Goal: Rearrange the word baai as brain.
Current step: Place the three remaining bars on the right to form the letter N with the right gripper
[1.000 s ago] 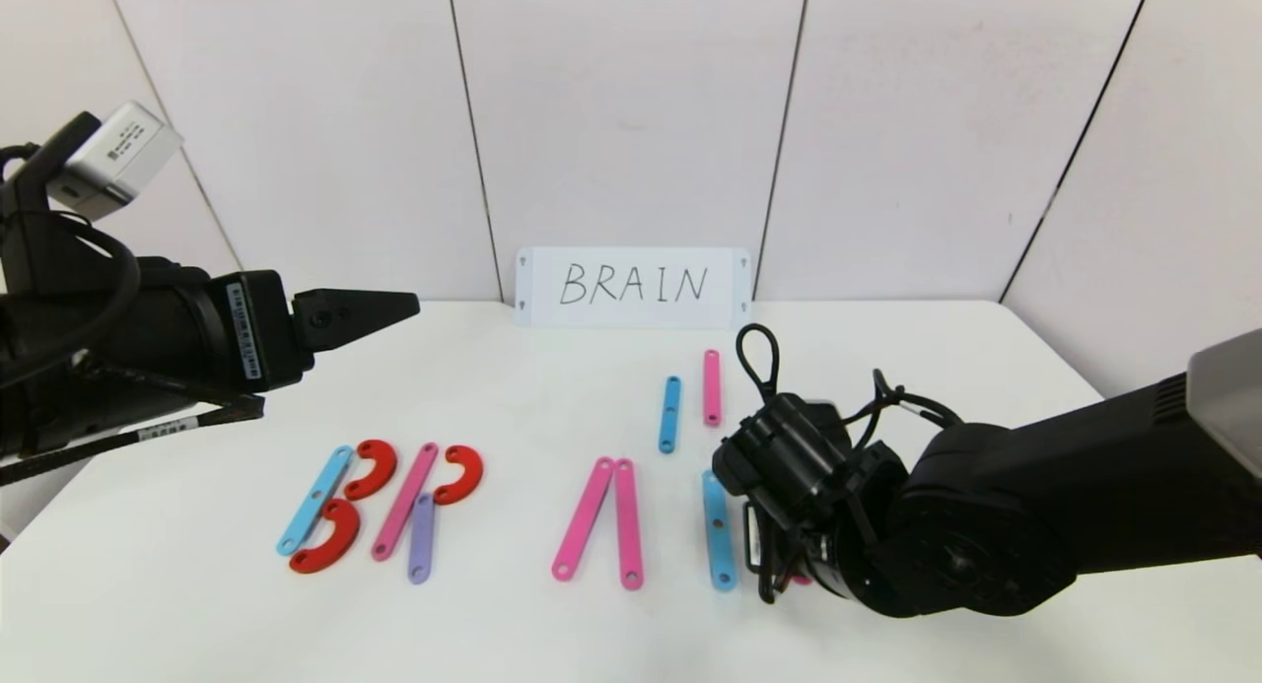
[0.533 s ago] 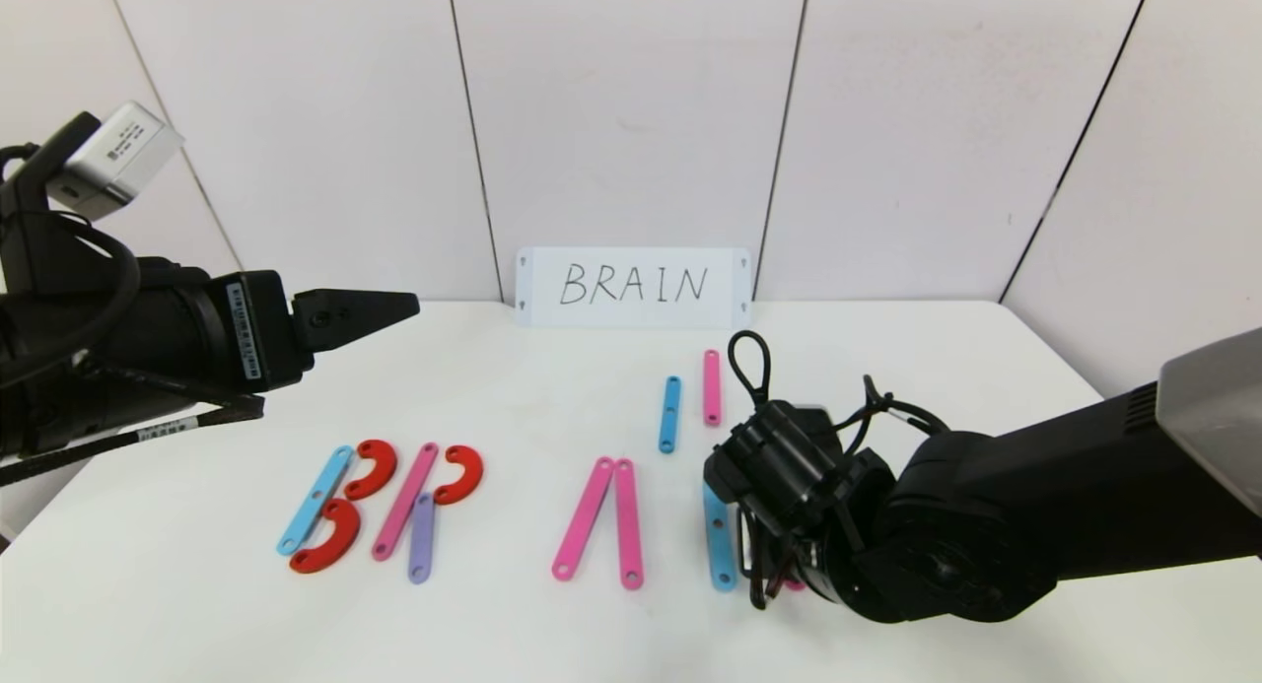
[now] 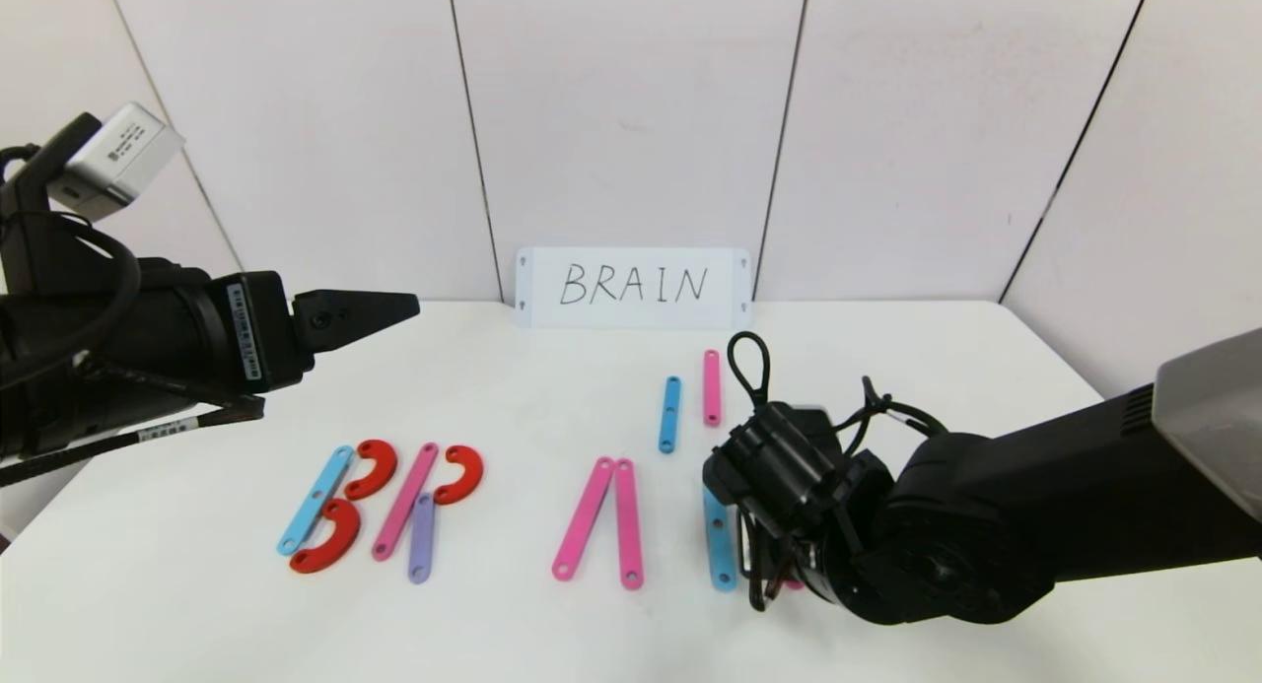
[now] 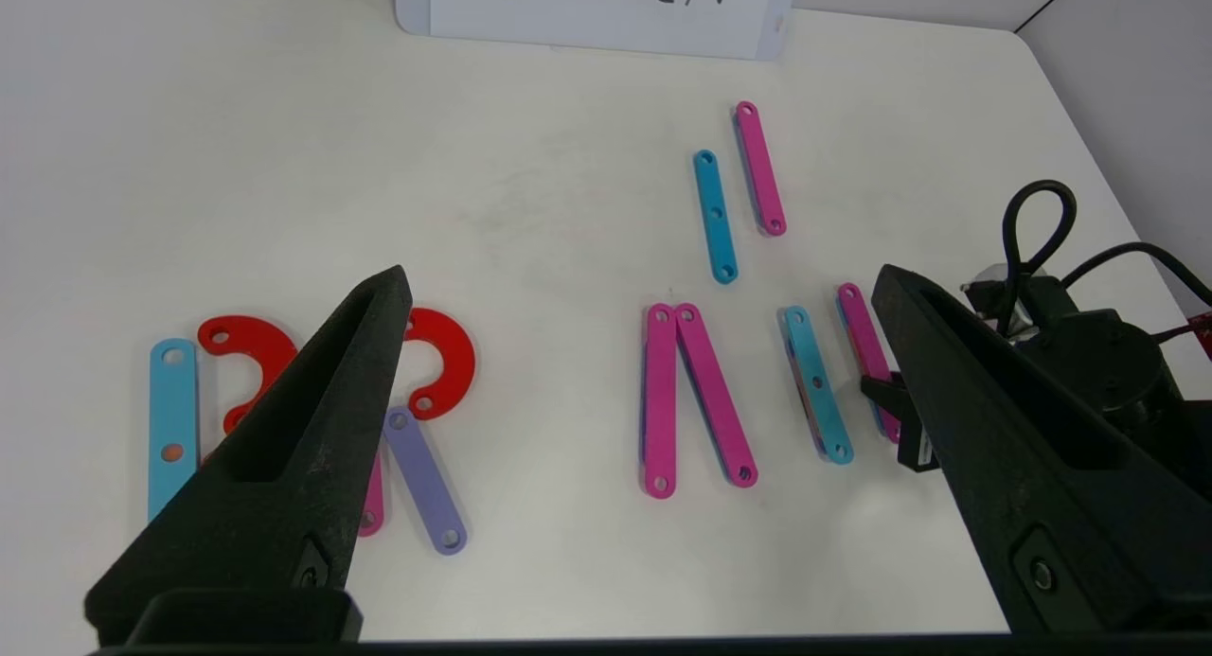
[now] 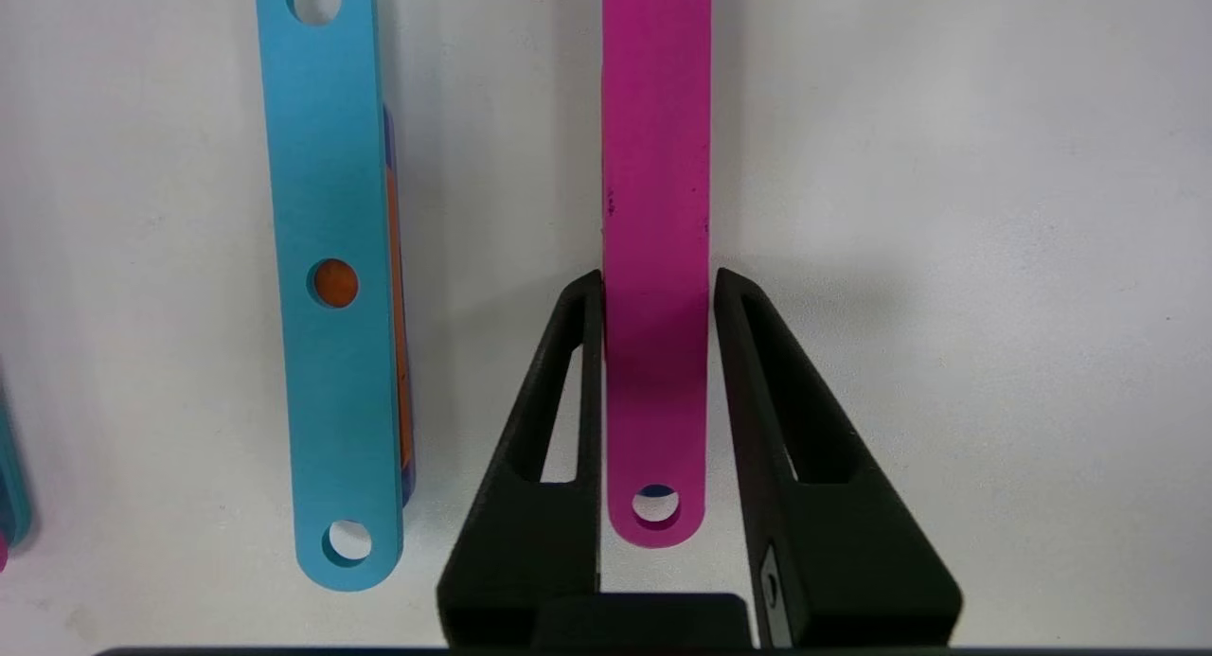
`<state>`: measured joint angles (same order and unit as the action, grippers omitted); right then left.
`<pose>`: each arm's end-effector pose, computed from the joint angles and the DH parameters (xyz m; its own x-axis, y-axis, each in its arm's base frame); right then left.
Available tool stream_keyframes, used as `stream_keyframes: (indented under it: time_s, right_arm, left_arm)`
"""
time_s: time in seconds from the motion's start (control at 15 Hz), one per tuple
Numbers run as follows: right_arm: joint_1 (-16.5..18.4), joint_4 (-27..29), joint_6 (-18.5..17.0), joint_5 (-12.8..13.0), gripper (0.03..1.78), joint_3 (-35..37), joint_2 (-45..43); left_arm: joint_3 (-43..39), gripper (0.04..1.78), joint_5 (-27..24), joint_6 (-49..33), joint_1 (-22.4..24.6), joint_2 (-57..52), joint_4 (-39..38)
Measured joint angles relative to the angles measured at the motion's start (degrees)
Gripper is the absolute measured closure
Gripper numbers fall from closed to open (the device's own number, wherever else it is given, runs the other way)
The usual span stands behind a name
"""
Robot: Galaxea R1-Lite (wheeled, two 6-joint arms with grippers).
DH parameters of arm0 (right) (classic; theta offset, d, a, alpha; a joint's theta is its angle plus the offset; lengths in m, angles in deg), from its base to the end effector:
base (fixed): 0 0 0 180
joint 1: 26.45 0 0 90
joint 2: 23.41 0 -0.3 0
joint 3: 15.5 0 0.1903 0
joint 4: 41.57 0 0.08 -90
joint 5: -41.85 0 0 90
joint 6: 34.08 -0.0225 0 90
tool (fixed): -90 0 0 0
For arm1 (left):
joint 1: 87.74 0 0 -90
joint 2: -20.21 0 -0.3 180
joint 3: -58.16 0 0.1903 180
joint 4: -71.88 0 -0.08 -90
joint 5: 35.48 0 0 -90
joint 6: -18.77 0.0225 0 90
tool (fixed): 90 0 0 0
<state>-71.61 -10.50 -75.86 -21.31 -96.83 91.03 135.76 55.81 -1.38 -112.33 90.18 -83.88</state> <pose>0.2379 0.2248 0.0791 0.5942 -0.0428 -0.8032 0.0545 0.9984 -0.0129 0.1676 -0.0761 0.2778 0.8805 -0.3782 -0.2858 0.2826 0.9028 -0.3241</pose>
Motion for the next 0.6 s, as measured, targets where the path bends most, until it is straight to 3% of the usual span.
stream_keyframes:
  time_s: [0.13, 0.4, 0.6]
  right_arm:
    - [0.0, 0.0, 0.0, 0.0, 1.12, 0.0, 0.0]
    - [0.5, 0.0, 0.0, 0.1, 0.47, 0.0, -0.2]
    - [1.7, 0.2, 0.2, 0.1, 0.17, -0.2, -0.8]
  left_arm:
    - [0.0, 0.12, 0.0, 0.0, 0.0, 0.0, 0.0]
    - [0.0, 0.12, 0.0, 0.0, -0.1, 0.0, 0.0]
    - [0.0, 0.12, 0.0, 0.0, -0.2, 0.0, 0.0]
